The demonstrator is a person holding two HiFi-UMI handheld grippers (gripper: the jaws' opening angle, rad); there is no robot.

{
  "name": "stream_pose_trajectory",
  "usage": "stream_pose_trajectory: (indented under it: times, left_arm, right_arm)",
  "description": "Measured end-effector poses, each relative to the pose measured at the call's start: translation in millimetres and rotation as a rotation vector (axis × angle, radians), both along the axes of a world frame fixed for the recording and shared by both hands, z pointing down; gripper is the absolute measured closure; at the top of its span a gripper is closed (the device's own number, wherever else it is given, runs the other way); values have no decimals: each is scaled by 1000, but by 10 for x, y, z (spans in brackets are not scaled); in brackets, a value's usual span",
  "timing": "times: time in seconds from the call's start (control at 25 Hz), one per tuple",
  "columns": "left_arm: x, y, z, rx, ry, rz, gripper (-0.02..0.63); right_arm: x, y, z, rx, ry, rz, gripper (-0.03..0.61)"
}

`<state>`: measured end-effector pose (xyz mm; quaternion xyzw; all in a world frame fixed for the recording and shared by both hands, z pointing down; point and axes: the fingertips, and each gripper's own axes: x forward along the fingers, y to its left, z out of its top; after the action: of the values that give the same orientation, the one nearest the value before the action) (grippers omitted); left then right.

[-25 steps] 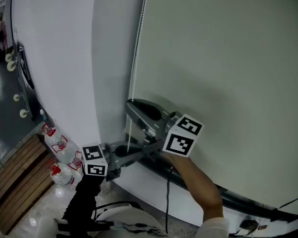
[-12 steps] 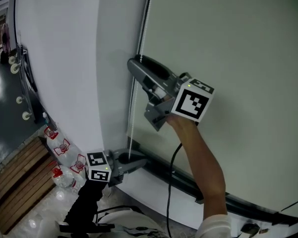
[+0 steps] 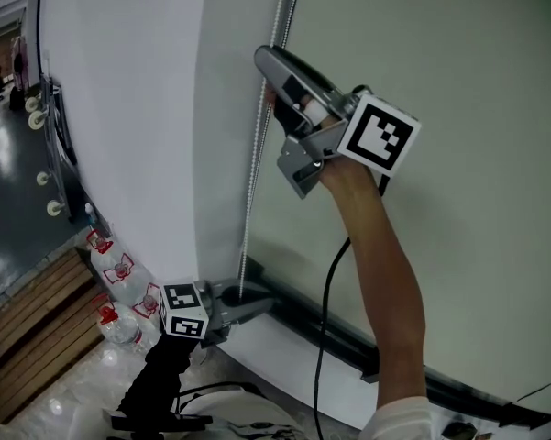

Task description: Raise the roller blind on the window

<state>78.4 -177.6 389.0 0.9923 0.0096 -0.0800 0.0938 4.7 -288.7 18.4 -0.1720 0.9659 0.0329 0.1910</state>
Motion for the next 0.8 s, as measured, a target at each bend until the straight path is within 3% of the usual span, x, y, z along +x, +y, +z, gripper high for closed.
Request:
stream_pose_trajectory:
  times: [0.56,0.68,0.8]
  left_arm:
    - [4,-3,155,-6,-11,0,615]
    - [5,-6,170,-12,-13,-5,615]
    - [-10,-36,173,-21,-10,-7,615]
  right_arm:
    - [10,-132,-84,-27,-34,0,515]
    - [29,-162,-67,-45,-46,9,559]
    - [46,-168,-65,-54,-63,0,561]
